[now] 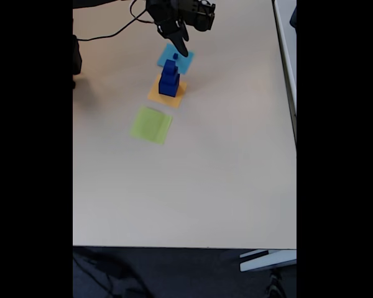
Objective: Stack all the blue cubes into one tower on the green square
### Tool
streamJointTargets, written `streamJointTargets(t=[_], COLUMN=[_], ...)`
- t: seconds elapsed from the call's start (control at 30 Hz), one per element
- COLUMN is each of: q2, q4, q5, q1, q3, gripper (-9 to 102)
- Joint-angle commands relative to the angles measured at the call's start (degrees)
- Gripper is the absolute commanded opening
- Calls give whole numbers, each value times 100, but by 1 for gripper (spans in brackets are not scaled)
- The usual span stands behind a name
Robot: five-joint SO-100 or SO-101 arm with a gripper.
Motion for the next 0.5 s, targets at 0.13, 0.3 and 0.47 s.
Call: streamJointTargets(t=[0.13,0.3,0.47], q2=[598,659,668], q4=[-26,-9,35], q5=[79,-114,-343], q1=[79,211,343], q3=[413,536,536], gripper=[23,24,25])
